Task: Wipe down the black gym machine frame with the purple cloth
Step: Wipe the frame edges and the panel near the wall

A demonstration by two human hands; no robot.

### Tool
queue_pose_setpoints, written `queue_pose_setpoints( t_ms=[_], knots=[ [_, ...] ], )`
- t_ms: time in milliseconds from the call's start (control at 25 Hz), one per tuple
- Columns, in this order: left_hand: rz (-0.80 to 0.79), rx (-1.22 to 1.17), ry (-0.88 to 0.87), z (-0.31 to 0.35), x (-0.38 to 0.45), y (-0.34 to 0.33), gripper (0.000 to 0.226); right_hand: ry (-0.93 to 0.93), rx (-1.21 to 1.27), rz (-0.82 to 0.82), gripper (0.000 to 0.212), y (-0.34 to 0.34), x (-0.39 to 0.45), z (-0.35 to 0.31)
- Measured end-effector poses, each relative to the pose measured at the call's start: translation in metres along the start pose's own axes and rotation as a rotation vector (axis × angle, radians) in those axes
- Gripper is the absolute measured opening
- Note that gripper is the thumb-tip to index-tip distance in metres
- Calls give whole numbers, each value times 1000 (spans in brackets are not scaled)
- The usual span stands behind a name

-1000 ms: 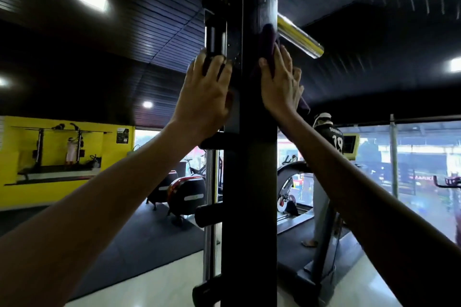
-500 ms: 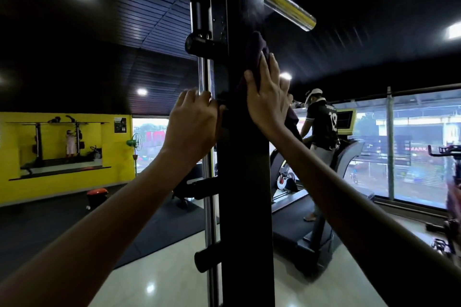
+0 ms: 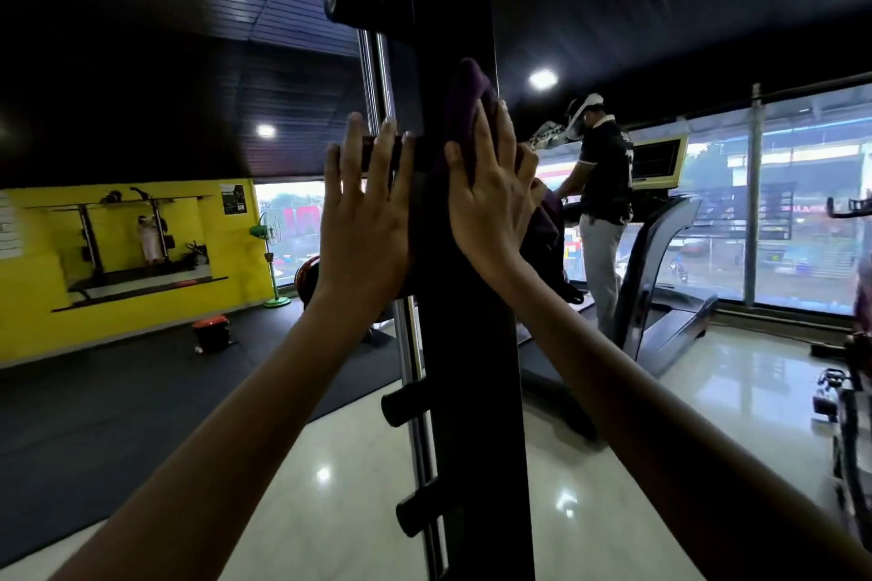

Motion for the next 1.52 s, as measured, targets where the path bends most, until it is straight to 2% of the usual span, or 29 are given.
queue_pose_setpoints(
  t_ms=[80,160,240,360,400,480,560,600,720,760,800,920,960,1000,1120,1160,1200,1360,1400,1440,1520],
  knots=[
    [-4,-31,19,6,-14,0,57,155,-56,8,58,-3,-27,7],
    [-11,-82,24,13,-28,2,54,286,-132,-36,57,1,-34,27],
    [-56,-141,29,21,-42,0,47,221,-98,-56,59,5,-24,34],
    [-237,-244,101,24,-50,5,36,-66,-21,-50,61,-3,-34,21],
    [-329,-267,144,24,-50,9,30,-53,-27,-32,61,-7,-47,17],
    [-455,-239,210,23,-49,10,25,138,-85,-16,56,-13,-76,25],
    [-437,-229,203,23,-50,11,26,308,-157,-52,52,-12,-84,50],
    [-408,-249,193,24,-51,12,29,291,-133,-55,53,-10,-82,59],
    [-260,-223,151,30,-64,7,34,-110,11,-35,64,-11,-80,53],
    [-223,-195,133,32,-70,4,32,-194,29,-33,66,-14,-87,46],
    [-208,-180,116,33,-77,-1,32,-187,22,-26,65,-16,-98,40],
    [-250,-206,97,38,-98,-8,54,160,-111,-55,54,-18,-132,57],
    [-275,-221,103,42,-106,-9,60,232,-135,-78,53,-16,-132,70],
    [-291,-244,108,47,-116,-10,63,224,-115,-82,54,-16,-129,79],
    [-299,-365,135,63,-141,-12,66,-125,15,-49,61,-20,-126,72],
    [-295,-389,139,65,-146,-14,65,-189,20,-43,62,-21,-133,65],
    [-286,-410,144,65,-148,-15,61,-177,5,-36,61,-22,-142,61],
    [-295,-474,210,65,-152,-15,34,203,-134,-119,51,-20,-172,93],
    [-296,-451,195,66,-154,-15,30,177,-114,-126,52,-20,-172,102],
    [-291,-423,174,66,-157,-15,26,63,-73,-115,54,-22,-170,104],
    [-269,-374,155,68,-162,-14,23,-266,14,-73,61,-25,-171,92]
  ],
)
Point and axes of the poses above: each hand's wrist, its own x-axis towards the middle knuckle, its own y-axis out of the back of the hand, z = x × y, the point moved 2 cm from there along x, towards the middle knuckle, and after that the axes turned 7 degrees about -z, right-handed, at the moved point
